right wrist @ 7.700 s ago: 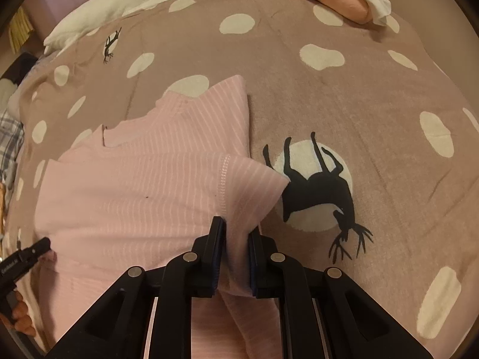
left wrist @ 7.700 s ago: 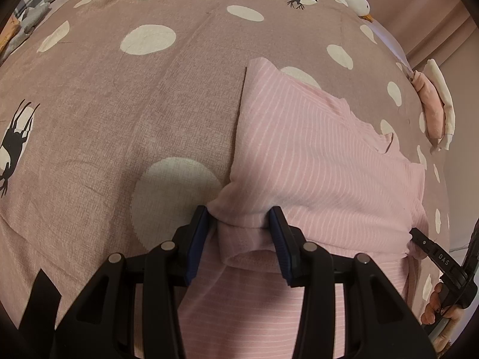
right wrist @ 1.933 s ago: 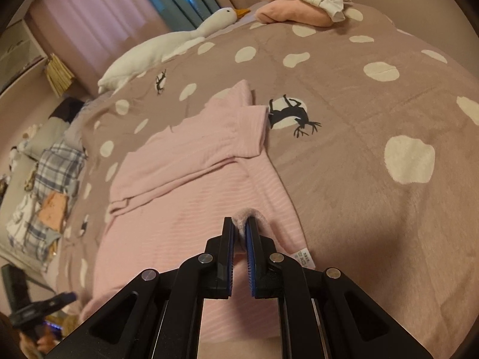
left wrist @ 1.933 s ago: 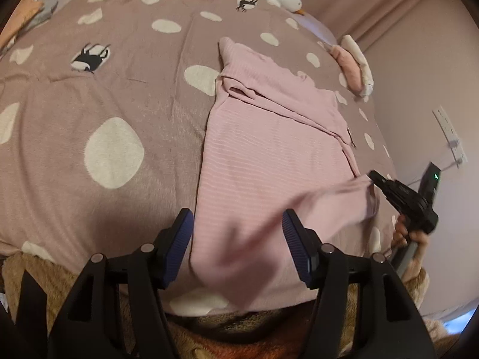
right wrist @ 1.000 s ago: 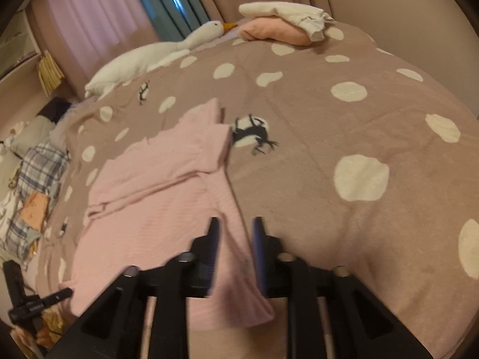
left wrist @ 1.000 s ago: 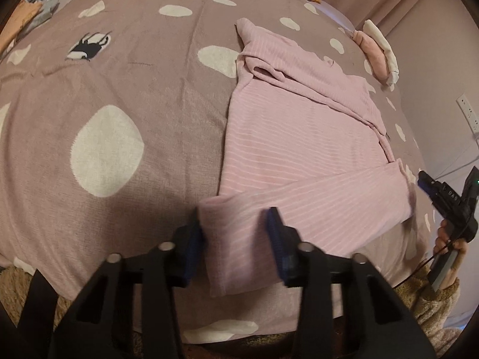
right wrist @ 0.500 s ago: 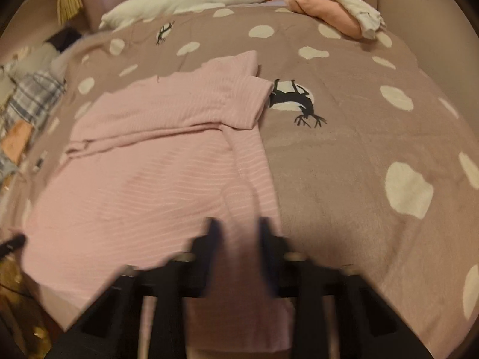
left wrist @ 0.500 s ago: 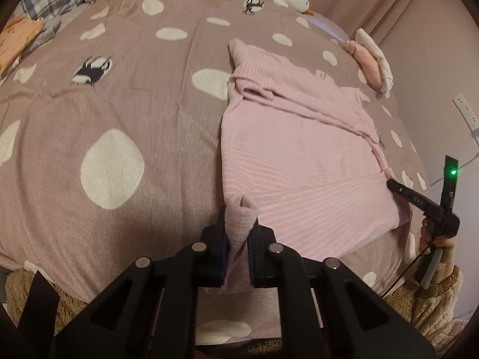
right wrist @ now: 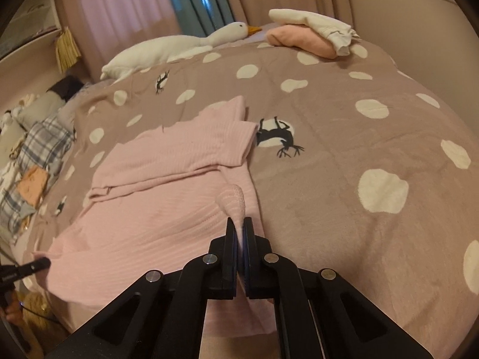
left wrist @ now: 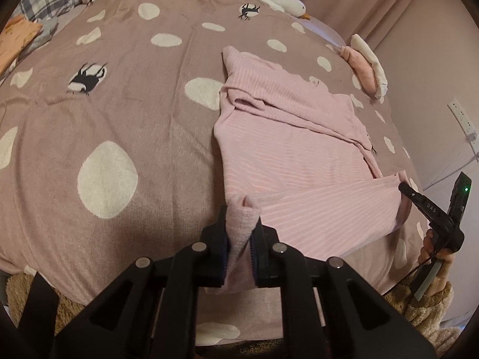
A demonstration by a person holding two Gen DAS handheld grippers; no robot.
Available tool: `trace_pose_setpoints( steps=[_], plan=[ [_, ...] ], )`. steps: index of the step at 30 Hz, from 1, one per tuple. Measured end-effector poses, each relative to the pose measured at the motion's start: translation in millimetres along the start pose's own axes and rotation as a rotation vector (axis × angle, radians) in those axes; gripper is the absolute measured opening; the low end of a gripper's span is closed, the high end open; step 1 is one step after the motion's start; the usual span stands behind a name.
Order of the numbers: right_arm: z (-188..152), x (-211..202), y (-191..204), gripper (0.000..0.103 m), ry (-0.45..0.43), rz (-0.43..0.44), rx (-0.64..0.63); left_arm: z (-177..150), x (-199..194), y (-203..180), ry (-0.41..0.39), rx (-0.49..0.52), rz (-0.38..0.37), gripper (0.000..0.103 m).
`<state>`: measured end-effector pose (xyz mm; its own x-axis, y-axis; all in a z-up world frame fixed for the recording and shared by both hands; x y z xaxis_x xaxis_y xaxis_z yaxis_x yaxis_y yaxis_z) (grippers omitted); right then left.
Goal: Fold small clothes
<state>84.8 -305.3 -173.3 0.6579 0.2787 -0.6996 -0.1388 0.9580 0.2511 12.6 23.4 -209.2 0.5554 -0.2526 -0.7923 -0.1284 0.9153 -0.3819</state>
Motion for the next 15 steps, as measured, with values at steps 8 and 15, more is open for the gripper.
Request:
trace_pose_setpoints(
  steps=[8, 15],
  plan=[
    [-3.0, 6.1, -21.1, 0.004, 0.021, -0.076, 0.049, 4.9, -3.1, -8.1, -0.021, 0.019, -0.023, 0.035],
    [-9.0, 8.6, -24.2, 0.004, 0.041, -0.087, 0.049, -1.5, 15.9, -2.9, 0.022, 0.058, 0.062, 0.041]
  ],
)
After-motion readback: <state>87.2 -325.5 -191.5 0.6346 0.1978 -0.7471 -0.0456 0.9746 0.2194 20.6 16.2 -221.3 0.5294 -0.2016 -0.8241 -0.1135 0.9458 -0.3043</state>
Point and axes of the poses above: each gripper's, at about its wrist camera, not at the fingertips, and x roughly the way its jaws point, y to its left, z to its top, the point moved 9 cm from there along x, roughly the way its jaws point, and after that the axes turned 1 degree about -x, right-handed, at the moved point
